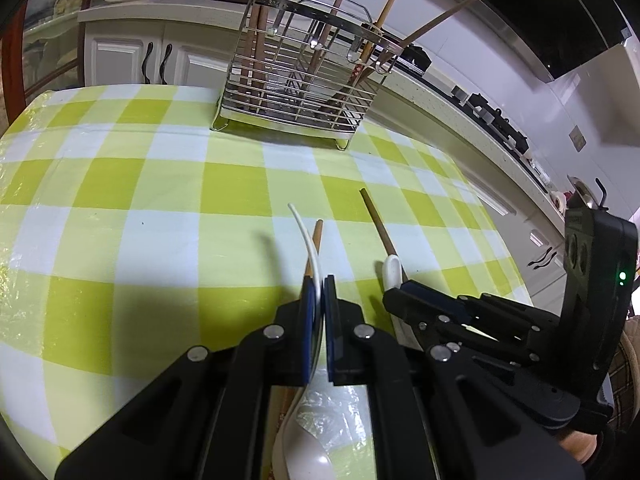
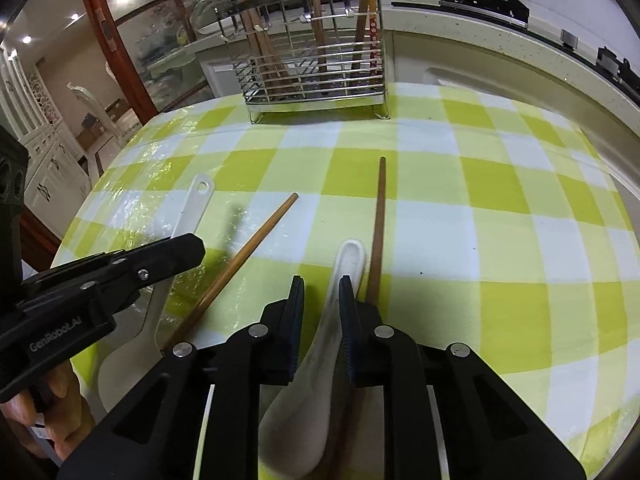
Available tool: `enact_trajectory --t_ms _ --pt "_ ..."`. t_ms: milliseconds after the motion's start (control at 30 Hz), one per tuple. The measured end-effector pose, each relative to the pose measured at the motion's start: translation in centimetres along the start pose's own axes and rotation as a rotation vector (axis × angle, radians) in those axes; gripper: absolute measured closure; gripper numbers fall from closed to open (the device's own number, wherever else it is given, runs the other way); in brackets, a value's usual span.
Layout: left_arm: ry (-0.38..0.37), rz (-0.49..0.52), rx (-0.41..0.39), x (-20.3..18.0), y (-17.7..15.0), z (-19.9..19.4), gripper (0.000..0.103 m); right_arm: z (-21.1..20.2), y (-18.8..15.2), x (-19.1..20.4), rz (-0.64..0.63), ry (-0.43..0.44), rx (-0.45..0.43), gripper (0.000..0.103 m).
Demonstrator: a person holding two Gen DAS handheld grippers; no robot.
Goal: Organize utensils
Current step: 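Hold both white spoons and adjust the grips on the cloth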
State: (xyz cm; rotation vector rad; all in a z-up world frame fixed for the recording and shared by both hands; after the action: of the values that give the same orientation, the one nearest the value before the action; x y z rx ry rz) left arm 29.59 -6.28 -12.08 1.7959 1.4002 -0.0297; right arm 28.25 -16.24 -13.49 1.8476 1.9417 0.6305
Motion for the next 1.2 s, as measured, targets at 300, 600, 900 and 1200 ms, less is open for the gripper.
enact_trajectory --t_ms 300,600,900,1200 --pt "0.0 0.0 -0.002 0.0 0.0 0.0 0.098 -0.1 0.0 -0.7 0.009 -0.023 0.003 0.086" --pt "-0.001 0.003 0.001 -0.1 0.0 0.1 0.098 0.9 -0.4 -0.4 -0.016 -0.051 0.022 0.085" --pt "-0.003 0.007 0.002 -0.3 0.0 0.1 0.098 1.2 0.0 0.0 -0.041 -0.081 0.011 0.084" --pt "-0.012 0.01 -0.002 -0.8 0.0 0.0 0.098 1.4 0.2 0.1 -0.056 -0.088 -0.005 0.085"
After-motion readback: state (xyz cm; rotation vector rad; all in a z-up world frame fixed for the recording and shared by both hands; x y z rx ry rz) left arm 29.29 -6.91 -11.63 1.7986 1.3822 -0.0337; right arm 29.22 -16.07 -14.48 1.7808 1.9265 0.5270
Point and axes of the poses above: each gripper's, at about its wrist camera, not at the fingertips, and z roughly the way its jaws point, x to its left, y to its top, the point moved 10 cm from there along z, roughly the way its jaws point, and after that the axes turned 9 degrees about -y, right-handed, at the moved point
